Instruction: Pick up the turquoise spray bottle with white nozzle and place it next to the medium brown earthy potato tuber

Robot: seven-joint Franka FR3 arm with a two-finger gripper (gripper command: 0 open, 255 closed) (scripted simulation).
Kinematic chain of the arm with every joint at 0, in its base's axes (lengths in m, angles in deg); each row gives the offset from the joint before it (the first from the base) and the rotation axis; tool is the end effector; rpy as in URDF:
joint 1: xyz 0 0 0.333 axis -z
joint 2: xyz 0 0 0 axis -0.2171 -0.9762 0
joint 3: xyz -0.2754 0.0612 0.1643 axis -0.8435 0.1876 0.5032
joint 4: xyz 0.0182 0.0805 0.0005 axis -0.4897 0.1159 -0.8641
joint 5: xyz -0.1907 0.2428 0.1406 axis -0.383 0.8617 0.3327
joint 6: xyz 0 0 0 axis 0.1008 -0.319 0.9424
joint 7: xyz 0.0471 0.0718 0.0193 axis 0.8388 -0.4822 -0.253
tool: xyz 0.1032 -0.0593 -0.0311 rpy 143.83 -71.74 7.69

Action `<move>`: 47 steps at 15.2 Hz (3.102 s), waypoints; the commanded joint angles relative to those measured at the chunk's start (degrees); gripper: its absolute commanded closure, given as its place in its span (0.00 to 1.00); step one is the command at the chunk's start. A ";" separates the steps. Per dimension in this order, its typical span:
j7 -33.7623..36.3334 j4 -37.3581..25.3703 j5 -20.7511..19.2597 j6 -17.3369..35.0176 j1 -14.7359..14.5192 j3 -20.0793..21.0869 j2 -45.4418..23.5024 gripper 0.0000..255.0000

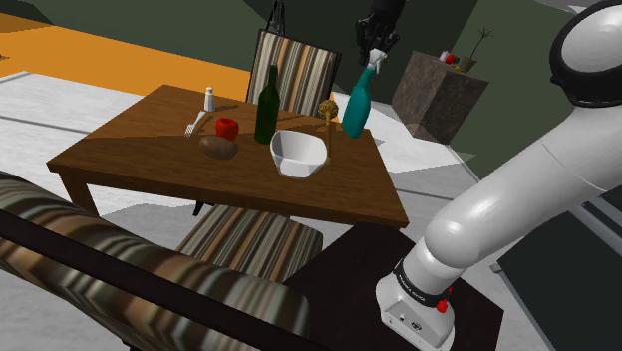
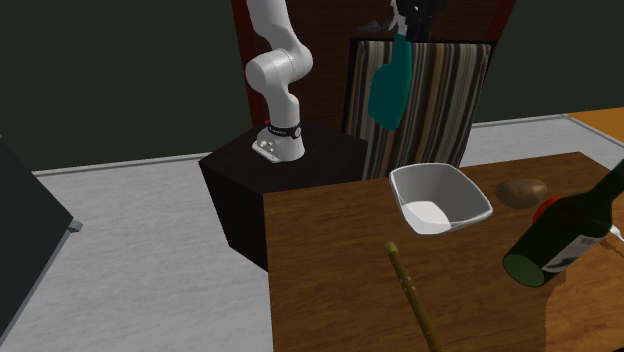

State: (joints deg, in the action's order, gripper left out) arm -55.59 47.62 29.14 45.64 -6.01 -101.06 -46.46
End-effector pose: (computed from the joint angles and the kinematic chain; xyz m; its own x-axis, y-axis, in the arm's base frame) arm 0.3842 -0.1298 0.6593 0.8865 -0.4565 -0.0759 -0.4621 -0.8820 -0.0922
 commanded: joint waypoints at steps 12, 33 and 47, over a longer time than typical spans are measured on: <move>12.49 -6.04 3.22 8.69 -5.88 7.40 -13.54 1.00; 22.33 -19.94 3.36 16.81 -12.17 11.86 -34.35 1.00; 21.19 -9.67 3.63 27.36 -12.30 11.89 -34.68 1.00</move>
State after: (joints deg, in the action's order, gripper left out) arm -34.41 37.43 32.75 72.31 -18.25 -89.21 -81.02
